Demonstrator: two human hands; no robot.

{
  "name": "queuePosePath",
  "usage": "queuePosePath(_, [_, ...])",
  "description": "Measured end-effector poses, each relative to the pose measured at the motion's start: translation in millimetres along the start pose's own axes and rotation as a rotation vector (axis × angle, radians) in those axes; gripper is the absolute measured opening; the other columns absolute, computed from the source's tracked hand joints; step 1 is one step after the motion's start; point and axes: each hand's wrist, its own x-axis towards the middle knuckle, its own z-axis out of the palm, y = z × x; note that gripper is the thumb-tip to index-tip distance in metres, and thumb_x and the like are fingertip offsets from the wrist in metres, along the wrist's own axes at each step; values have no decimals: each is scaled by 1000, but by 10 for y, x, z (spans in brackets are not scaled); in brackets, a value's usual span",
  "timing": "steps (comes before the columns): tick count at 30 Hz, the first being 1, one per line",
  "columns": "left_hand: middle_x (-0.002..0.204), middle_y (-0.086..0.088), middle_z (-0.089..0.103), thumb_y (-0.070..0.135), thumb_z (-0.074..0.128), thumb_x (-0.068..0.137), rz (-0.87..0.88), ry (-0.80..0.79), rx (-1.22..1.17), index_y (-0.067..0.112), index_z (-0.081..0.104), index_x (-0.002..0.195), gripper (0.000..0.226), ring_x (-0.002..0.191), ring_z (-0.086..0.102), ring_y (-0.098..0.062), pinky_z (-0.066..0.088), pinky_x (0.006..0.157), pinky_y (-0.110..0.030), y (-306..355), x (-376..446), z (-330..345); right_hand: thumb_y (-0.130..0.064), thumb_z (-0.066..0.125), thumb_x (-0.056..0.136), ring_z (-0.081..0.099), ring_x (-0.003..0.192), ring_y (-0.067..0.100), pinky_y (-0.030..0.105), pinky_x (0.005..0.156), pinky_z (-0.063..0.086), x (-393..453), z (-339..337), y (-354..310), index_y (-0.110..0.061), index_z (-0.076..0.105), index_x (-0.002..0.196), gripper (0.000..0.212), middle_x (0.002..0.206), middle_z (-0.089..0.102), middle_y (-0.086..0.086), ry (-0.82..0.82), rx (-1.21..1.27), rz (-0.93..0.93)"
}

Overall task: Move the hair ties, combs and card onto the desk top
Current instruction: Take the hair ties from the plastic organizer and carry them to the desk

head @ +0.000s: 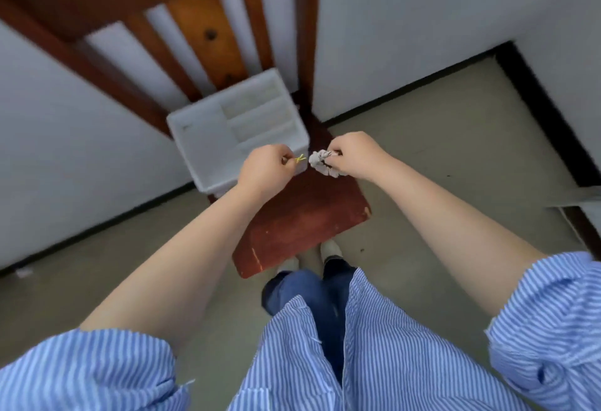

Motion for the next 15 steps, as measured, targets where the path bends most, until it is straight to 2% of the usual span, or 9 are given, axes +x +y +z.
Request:
queuePosePath(1, [102,-18,72,12,52,88,73,-7,35,9,70,98,21,98,61,-34,50,79,-35,177,54,-9,-17,54,89,60,92,34,31,71,46,-131,-132,86,2,69,96,25,94,70,22,39,7,35])
queuePosePath(3, [108,-16,70,12,50,88,239,-41,144,10,70,100,23,103,61,-34,50,82,-35,579,95,-10,-19,50,93,54,83,30,19,60,41,-456,-372,264,4,66,97,29,85,62,19,121,42,137])
queuePosePath(4, [110,-16,70,13,49,89,334,-74,217,10,69,101,23,104,61,-34,51,82,-36,793,73,9,-18,45,96,54,84,29,22,60,40,-655,-465,368,5,65,99,31,87,62,20,165,53,197])
queuePosePath(5, [111,-17,69,14,48,90,452,-116,297,10,68,102,24,104,61,-34,51,82,-36,1058,26,51,-17,41,98,56,90,31,30,68,42,-909,-553,497,6,64,100,32,94,64,23,227,53,268])
queuePosePath(8, [116,-16,64,16,45,93,750,-214,527,9,66,108,27,106,60,-33,52,83,-35,1839,-308,238,-12,35,99,56,106,34,34,84,39,-1774,-644,804,4,63,105,33,111,66,24,390,44,496])
queuePosePath(10, [116,-17,64,17,45,93,895,-226,606,7,66,108,27,105,61,-34,51,81,-33,2307,-658,410,-12,36,98,56,107,33,34,86,38,-2385,-588,937,3,64,105,32,113,65,24,510,14,635])
queuePosePath(13, [114,-20,66,12,42,92,1182,-279,659,6,66,108,29,102,61,-36,48,75,-31,2906,-1539,855,-16,43,96,55,110,34,36,88,45,-3581,-301,1052,0,66,104,29,113,64,24,686,0,911])
queuePosePath(15, [118,-20,64,13,43,93,1381,-340,689,7,64,110,28,106,59,-36,50,81,-34,3154,-2242,1204,-19,45,95,55,110,35,37,86,46,-4397,-17,1027,0,66,104,30,112,64,24,736,20,1076])
